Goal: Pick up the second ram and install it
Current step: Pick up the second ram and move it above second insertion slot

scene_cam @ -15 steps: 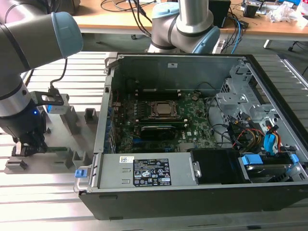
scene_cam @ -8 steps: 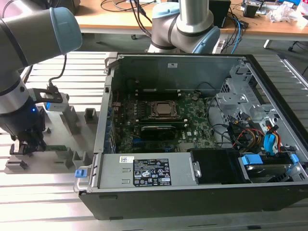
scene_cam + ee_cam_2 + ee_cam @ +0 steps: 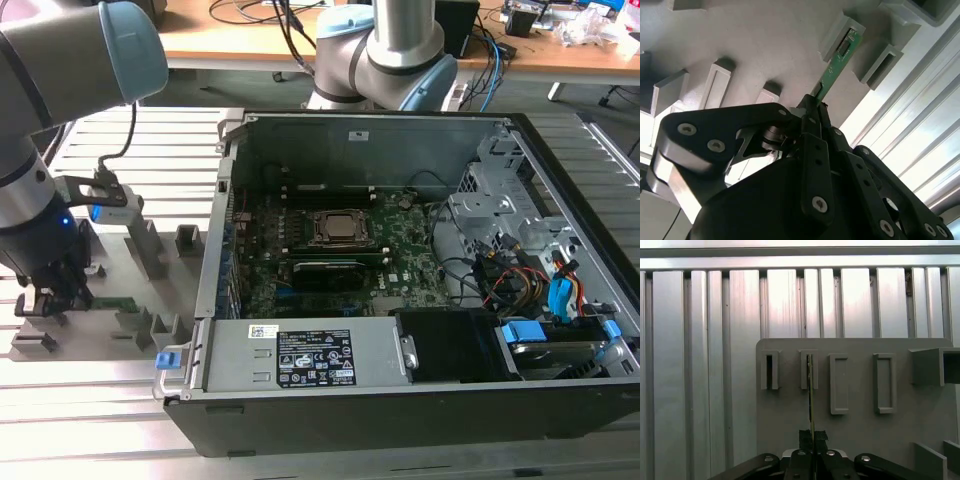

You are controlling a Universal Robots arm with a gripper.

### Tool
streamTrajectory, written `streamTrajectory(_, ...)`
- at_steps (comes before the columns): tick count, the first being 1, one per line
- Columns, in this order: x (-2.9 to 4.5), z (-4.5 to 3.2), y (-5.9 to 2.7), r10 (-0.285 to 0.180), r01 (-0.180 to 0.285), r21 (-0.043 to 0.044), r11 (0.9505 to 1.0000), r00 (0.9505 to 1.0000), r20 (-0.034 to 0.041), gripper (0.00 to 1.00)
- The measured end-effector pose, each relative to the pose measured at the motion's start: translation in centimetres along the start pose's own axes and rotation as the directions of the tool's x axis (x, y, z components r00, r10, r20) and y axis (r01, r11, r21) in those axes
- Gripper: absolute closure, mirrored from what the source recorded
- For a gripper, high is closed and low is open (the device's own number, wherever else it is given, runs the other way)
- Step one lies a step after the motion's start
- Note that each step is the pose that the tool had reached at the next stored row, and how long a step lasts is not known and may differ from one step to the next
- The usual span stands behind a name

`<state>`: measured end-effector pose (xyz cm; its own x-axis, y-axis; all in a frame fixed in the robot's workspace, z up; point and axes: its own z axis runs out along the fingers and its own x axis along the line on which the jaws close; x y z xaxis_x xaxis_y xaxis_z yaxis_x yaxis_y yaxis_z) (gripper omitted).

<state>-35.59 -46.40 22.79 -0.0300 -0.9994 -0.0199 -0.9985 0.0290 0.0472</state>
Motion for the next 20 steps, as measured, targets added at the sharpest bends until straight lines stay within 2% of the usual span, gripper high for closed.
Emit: streamTrajectory(20, -0.05, -2.38, 0.11, 0.0, 0.0, 0.0001, 1.0, 1.0, 0.0, 0.86)
